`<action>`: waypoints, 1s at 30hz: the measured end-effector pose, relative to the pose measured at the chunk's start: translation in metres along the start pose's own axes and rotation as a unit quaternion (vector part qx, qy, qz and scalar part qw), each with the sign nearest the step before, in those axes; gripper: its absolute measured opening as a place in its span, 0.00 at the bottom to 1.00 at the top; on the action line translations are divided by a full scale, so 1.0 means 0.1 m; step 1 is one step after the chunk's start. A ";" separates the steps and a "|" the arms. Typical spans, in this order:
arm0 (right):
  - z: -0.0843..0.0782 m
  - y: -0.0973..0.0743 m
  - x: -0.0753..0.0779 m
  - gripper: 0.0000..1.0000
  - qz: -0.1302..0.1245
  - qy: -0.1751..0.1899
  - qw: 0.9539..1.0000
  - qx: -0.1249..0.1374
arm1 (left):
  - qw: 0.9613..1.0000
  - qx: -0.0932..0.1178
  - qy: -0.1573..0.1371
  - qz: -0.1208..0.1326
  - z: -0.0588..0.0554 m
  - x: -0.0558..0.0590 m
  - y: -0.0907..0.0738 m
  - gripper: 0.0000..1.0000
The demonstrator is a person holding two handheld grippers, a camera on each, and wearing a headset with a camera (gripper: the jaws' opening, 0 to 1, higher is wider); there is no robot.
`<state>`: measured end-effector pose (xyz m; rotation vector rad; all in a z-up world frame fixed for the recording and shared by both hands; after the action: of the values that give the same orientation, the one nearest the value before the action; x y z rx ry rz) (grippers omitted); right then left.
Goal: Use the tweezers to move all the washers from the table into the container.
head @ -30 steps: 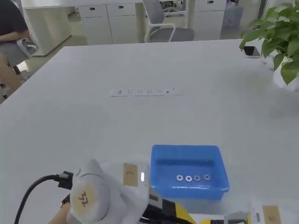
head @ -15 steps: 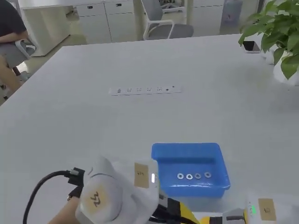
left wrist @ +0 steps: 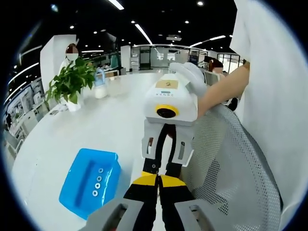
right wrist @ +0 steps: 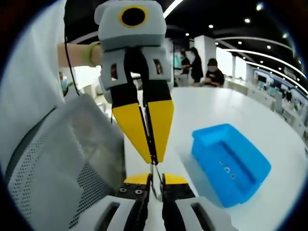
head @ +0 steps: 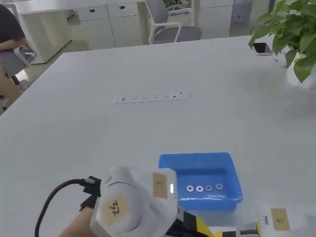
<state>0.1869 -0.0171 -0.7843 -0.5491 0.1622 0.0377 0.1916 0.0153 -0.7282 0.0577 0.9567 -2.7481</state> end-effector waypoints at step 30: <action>-0.02 -0.09 0.17 0.02 -0.035 0.132 0.988 0.068 | 0.892 0.129 -0.278 0.332 -0.50 -0.41 -0.74 0.93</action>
<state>0.2041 -0.0260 -0.7841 -0.4208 0.4013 -0.1151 0.2125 0.1105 -0.7177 -0.2898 0.3181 -2.0436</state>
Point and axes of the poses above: the centre of the closed fingertips' face, and the gripper's own axes: y roughly forward along the fingers, x roughly to its right, z roughly out of its top, the point moved 4 cm from there along -y, roughly backward along the fingers, and after that the axes turned 12 degrees about z, right-handed, at the moved point
